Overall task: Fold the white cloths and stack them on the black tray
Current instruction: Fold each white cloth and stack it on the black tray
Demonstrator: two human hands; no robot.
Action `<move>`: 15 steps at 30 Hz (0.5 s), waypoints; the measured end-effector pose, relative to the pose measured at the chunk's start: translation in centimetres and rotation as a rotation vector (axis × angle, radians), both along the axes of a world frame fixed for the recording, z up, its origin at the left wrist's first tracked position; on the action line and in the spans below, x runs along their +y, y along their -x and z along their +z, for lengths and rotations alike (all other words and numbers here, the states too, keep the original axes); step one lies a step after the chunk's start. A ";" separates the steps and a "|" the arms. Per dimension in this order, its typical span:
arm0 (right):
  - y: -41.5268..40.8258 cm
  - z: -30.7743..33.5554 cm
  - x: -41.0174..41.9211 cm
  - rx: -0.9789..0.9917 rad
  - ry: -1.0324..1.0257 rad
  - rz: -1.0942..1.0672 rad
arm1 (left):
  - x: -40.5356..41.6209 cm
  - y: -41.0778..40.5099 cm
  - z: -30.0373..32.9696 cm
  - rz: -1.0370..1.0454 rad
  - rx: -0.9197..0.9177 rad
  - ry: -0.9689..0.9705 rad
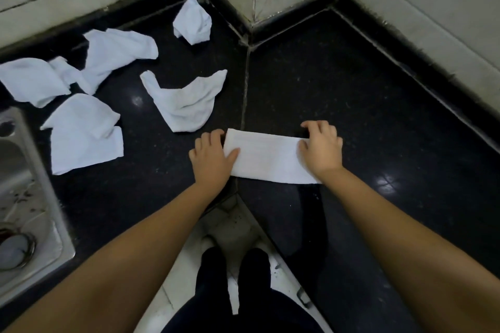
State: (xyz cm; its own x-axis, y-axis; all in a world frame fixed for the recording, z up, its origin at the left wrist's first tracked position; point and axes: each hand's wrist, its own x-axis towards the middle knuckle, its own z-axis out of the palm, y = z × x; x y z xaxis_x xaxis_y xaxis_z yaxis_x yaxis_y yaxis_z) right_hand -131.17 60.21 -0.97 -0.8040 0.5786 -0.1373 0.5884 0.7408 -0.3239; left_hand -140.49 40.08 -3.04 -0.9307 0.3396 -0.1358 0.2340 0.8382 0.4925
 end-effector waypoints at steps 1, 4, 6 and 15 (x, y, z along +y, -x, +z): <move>1.1 0.3 -0.7 -0.013 0.025 0.075 | -0.7 -0.6 -0.2 0.011 0.008 0.013; 5.3 0.6 -3.9 -0.090 0.111 0.299 | -2.4 -2.0 -0.6 0.009 0.038 0.127; 7.6 0.4 -6.1 -0.136 0.129 0.379 | -2.9 -2.1 -0.7 -0.006 0.054 0.168; 8.6 2.6 -5.4 -0.076 0.425 0.276 | -0.8 0.0 2.5 -0.049 -0.244 -0.067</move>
State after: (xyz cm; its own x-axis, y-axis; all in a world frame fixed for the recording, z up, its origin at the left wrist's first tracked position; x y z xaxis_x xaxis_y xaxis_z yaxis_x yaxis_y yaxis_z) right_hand -139.75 54.79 1.63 -0.8975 0.2261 -0.3786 0.4229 0.6841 -0.5943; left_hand -140.47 39.26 -0.56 -0.8554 0.3992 -0.3300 0.1409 0.7925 0.5934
